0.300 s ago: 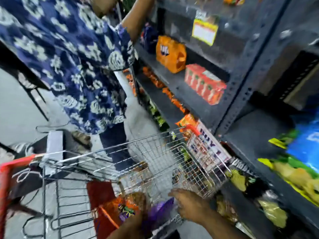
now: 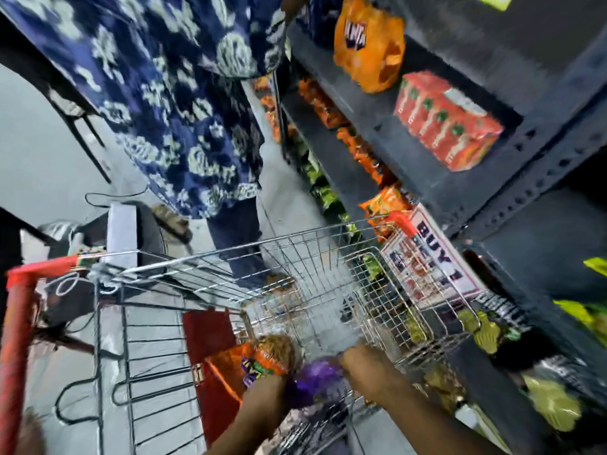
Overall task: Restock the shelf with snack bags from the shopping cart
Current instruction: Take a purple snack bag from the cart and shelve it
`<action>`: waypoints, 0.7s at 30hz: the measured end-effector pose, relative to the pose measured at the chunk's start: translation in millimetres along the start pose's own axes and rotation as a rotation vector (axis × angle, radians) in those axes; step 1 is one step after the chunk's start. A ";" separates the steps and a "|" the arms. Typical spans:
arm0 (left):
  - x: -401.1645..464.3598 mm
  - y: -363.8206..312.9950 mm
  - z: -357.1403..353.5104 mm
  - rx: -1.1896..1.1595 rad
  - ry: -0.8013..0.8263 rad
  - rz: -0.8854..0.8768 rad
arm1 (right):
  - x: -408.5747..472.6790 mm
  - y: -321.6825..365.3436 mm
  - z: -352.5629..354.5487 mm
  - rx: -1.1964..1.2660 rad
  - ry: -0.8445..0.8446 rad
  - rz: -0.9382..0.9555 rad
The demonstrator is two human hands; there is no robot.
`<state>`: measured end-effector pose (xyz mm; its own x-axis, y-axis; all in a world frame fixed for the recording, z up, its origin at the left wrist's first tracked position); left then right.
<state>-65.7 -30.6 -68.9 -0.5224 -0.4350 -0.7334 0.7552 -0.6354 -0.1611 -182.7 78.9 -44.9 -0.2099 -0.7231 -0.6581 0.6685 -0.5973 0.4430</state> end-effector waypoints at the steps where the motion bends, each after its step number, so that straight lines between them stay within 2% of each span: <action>1: 10.6 0.6 8.9 0.027 -0.088 -0.047 | 0.9 -1.6 6.8 0.010 -0.034 0.007; 2: 9.7 2.0 20.0 0.037 -0.096 -0.029 | 0.1 -3.4 13.4 0.026 -0.076 0.013; 5: 16.9 -7.3 66.9 -0.058 -0.253 -0.197 | -16.0 -18.8 39.0 0.168 -0.237 0.006; 8: 3.1 -34.0 126.0 -0.299 -0.219 -0.311 | -51.2 -31.6 83.9 0.370 -0.439 -0.007; 12: -43.6 -85.0 201.7 -0.496 -0.138 -0.449 | -118.9 -25.0 144.9 0.471 -0.651 0.065; 16: -133.7 -154.9 281.8 -0.564 -0.220 -0.672 | -221.3 -7.9 208.9 0.409 -0.889 0.123; 21: -267.2 -228.4 374.2 -0.752 -0.488 -1.016 | -394.2 33.6 285.8 0.316 -1.340 0.212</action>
<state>-246.8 -8.0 411.0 -0.9416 -0.2659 0.2065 -0.0955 -0.3770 -0.9213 -281.4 244.7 403.5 -0.7617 -0.4791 0.4361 0.6232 -0.3579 0.6953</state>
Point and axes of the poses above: each hand's wrist, its own x-axis towards the middle knuckle, its own z-axis out of the back of the hand, y = z × x, the point moved 10 cm from there along x, towards the middle knuckle, and after that the axes turned 11 degrees about z, right-handed, at the moved point
